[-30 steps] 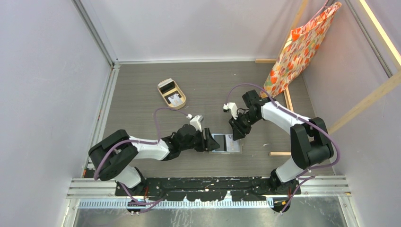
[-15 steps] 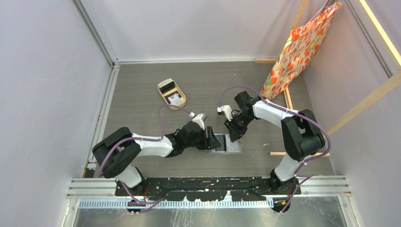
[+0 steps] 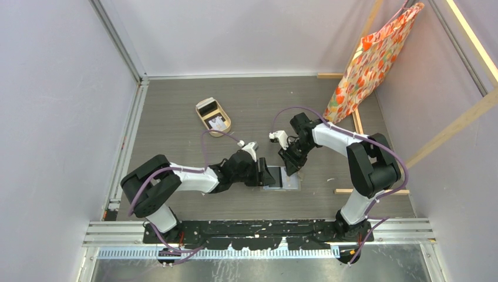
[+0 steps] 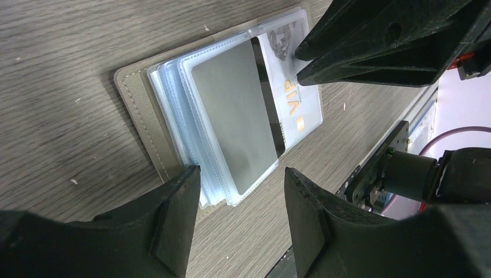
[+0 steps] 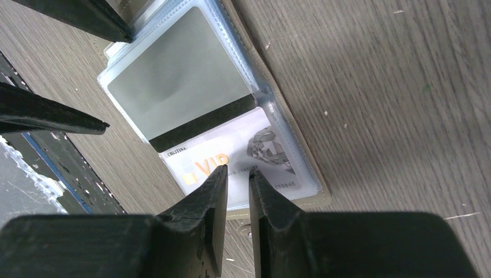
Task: Put the credit cards into the card holder
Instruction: Turn over the card slot in the card holder.
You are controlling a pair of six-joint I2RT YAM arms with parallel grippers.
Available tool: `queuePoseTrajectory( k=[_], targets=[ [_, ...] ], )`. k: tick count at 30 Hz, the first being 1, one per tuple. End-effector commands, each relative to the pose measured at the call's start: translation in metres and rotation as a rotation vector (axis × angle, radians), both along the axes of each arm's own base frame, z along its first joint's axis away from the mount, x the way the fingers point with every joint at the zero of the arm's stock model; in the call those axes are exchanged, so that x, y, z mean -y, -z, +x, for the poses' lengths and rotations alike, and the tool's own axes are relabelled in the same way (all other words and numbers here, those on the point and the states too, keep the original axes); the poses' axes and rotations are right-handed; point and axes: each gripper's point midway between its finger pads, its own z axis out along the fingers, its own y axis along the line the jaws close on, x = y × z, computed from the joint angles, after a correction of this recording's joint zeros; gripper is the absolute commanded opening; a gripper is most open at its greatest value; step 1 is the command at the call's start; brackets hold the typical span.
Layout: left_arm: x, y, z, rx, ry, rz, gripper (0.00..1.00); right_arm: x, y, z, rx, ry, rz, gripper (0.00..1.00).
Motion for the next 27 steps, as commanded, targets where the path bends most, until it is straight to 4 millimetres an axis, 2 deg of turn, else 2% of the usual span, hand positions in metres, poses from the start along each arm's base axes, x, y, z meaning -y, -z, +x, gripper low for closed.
queuePoseTrajectory(
  k=[1,12,21,27],
  targets=[
    [0.014,-0.015,0.004,0.010,0.017,-0.079,0.56,-0.001,0.000,0.006,0.009,-0.007,-0.026,0.25],
    [0.009,-0.033,0.005,0.053,0.012,-0.095,0.51,-0.001,0.000,0.005,0.002,-0.011,-0.034,0.25],
    [-0.021,-0.050,0.003,0.119,-0.027,-0.020,0.51,0.000,0.000,0.006,0.003,-0.011,-0.038,0.25],
    [-0.017,-0.064,0.000,0.133,-0.020,-0.088,0.51,0.001,0.002,0.005,0.001,-0.011,-0.048,0.25]
  ],
)
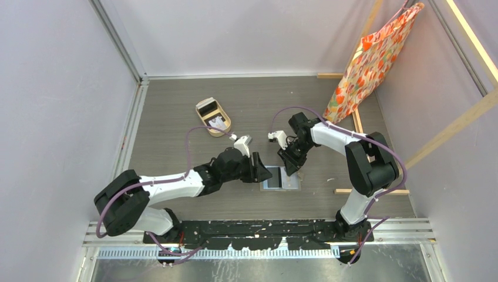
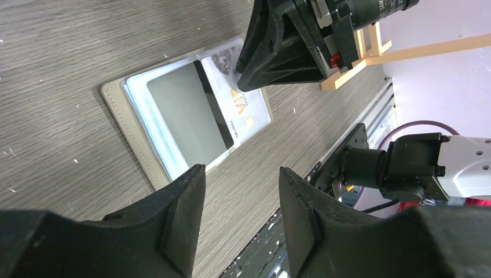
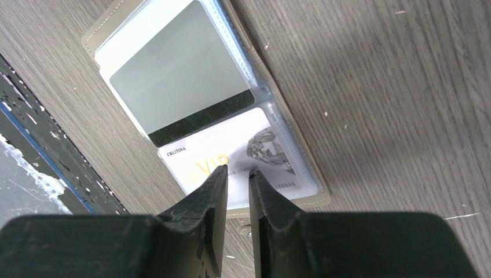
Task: Put the credit cards into the card holder
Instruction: Turn over the card slot in the card holder.
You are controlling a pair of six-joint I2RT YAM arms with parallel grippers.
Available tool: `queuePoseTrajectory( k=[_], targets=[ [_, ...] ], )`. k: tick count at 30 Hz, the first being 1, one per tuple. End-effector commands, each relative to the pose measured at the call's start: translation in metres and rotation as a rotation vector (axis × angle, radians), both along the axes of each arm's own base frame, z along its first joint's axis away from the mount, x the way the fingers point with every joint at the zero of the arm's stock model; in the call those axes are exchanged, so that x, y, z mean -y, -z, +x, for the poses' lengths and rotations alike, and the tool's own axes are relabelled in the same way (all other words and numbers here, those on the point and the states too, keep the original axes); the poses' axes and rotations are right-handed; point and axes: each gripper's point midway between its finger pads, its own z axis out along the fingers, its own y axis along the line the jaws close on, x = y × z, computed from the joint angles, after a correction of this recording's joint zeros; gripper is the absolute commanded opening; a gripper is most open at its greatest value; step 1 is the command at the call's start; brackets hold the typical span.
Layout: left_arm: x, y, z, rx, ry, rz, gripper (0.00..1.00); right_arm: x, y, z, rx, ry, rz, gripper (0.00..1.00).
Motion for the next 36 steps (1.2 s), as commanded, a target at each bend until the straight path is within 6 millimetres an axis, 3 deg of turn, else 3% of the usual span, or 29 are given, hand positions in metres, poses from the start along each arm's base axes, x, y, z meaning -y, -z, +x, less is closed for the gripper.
queuePoseTrajectory(
  k=[1,12,20,36],
  targets=[
    [-0.001,0.002,0.001,0.004,-0.003,-0.011,0.51,0.001,0.002,0.005,0.012,-0.006,-0.025,0.25],
    [0.026,0.034,0.005,-0.077,0.031,-0.031,0.48,0.001,0.002,0.005,0.010,-0.006,-0.028,0.25],
    [0.025,0.053,0.007,-0.114,0.008,0.015,0.49,0.001,0.003,0.005,0.009,-0.008,-0.032,0.26],
    [0.050,0.024,0.001,-0.119,0.081,-0.173,0.48,0.000,0.002,0.006,0.009,-0.005,-0.035,0.25]
  ],
)
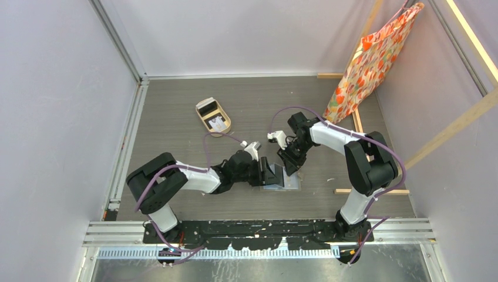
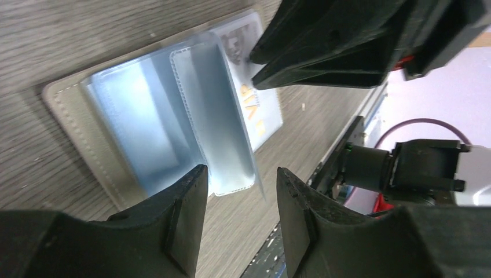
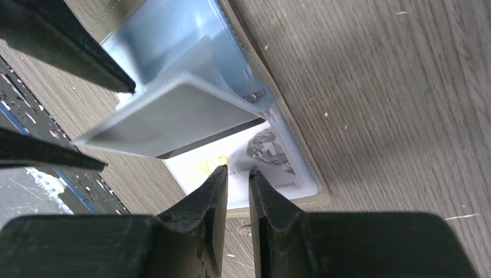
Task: Put the credit cards into the card holder
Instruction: Turn over the card slot in the card holder.
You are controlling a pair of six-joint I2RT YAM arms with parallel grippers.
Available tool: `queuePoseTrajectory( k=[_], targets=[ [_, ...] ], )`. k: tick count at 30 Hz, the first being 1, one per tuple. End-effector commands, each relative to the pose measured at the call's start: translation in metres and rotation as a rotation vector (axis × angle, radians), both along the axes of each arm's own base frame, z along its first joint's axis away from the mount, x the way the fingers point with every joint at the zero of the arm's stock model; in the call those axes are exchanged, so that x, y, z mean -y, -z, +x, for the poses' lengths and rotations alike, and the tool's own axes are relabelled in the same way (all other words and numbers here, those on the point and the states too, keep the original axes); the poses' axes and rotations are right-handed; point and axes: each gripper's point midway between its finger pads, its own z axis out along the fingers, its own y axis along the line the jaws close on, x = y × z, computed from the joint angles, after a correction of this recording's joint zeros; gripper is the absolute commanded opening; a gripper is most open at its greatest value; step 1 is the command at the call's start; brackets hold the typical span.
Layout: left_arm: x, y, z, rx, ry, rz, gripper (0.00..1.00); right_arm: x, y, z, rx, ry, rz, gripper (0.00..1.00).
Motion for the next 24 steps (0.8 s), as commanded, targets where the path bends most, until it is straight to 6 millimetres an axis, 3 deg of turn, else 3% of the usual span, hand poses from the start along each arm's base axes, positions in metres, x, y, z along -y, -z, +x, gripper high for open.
queuePoseTrajectory(
  k=[1,9,18,24],
  targets=[
    [0.018,-0.034,0.005,0.036,0.019,-0.148,0.48,0.000,0.001,0.006,0.017,0.002,-0.023,0.25],
    [0.021,-0.038,0.006,0.034,0.021,-0.162,0.48,-0.002,-0.006,0.008,0.032,0.013,-0.010,0.26],
    [0.019,-0.027,0.011,0.033,-0.007,-0.122,0.46,-0.003,-0.007,0.008,0.030,0.012,-0.007,0.26],
    [0.023,-0.037,0.014,0.060,-0.008,-0.190,0.45,-0.003,-0.008,0.008,0.028,0.014,-0.007,0.26]
  ],
)
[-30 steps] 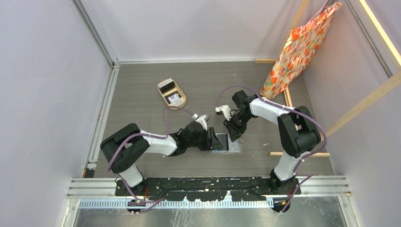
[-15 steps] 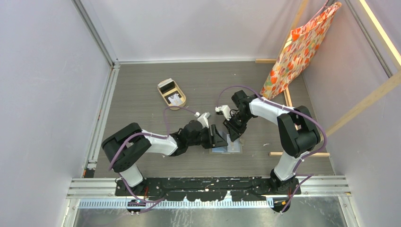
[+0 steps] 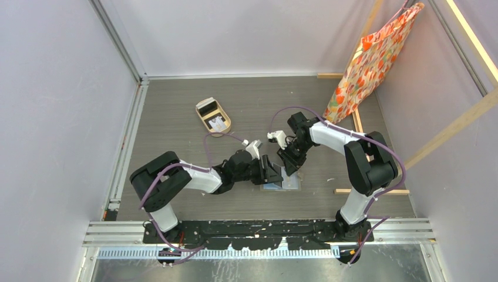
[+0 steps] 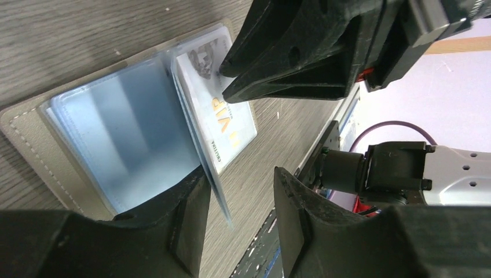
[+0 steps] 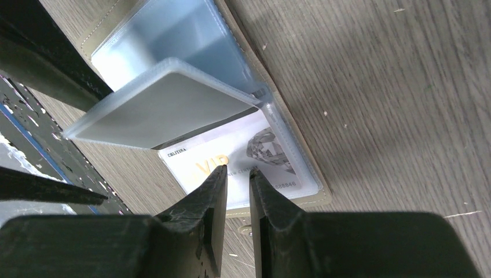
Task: Put the credit cards into the card holder
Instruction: Turn over the card slot in the card holder.
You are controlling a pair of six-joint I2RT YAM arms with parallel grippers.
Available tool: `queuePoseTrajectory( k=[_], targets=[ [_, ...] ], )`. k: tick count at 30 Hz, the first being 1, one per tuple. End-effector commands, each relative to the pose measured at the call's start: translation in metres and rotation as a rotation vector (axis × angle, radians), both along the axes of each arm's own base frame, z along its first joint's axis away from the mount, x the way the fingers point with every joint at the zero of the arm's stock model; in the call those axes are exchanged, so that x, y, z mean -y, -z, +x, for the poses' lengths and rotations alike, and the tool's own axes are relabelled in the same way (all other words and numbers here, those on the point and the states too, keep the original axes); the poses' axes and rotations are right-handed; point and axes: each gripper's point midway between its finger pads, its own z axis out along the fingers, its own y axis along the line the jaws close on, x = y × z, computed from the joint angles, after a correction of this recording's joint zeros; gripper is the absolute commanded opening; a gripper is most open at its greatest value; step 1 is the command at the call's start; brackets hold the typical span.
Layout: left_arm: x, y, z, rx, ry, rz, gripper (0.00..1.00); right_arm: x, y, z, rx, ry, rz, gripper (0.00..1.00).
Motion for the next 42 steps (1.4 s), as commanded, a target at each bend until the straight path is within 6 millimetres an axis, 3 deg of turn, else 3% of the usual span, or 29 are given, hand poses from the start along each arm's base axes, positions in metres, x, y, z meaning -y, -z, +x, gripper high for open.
queuePoseTrajectory(
  k=[1,4,7,12,16,19,25,33,37,42],
  targets=[
    [0.008,-0.024,0.012,0.061,-0.017,-0.101,0.45,-0.003,-0.009,0.008,0.034,-0.004,0.002,0.26],
    [0.004,-0.025,0.014,0.065,-0.032,-0.112,0.44,-0.004,-0.015,0.009,0.044,0.000,0.015,0.27],
    [0.001,-0.021,0.017,0.060,-0.041,-0.101,0.30,-0.004,-0.028,0.013,0.064,0.021,0.048,0.30],
    [0.003,-0.008,0.018,0.038,-0.029,-0.069,0.21,-0.004,-0.046,0.015,0.091,0.048,0.114,0.32],
    [0.008,-0.010,0.019,0.039,-0.007,-0.090,0.05,-0.011,-0.057,0.011,0.075,0.056,0.182,0.33],
    [0.013,-0.009,0.019,0.030,0.010,-0.096,0.05,-0.019,-0.058,0.007,0.033,0.066,0.225,0.33],
    [0.015,-0.012,0.018,0.034,0.022,-0.113,0.14,-0.017,-0.041,0.014,-0.006,0.118,0.173,0.33],
    [0.013,-0.008,0.017,0.043,0.027,-0.092,0.01,-0.027,-0.055,0.024,-0.063,0.177,0.280,0.45],
    [0.012,-0.007,0.017,0.049,0.029,-0.084,0.00,-0.030,-0.060,0.025,-0.064,0.182,0.319,0.49],
    [0.001,-0.001,0.021,0.067,-0.018,-0.044,0.00,-0.028,-0.051,0.031,-0.056,0.202,0.295,0.51]
  ],
)
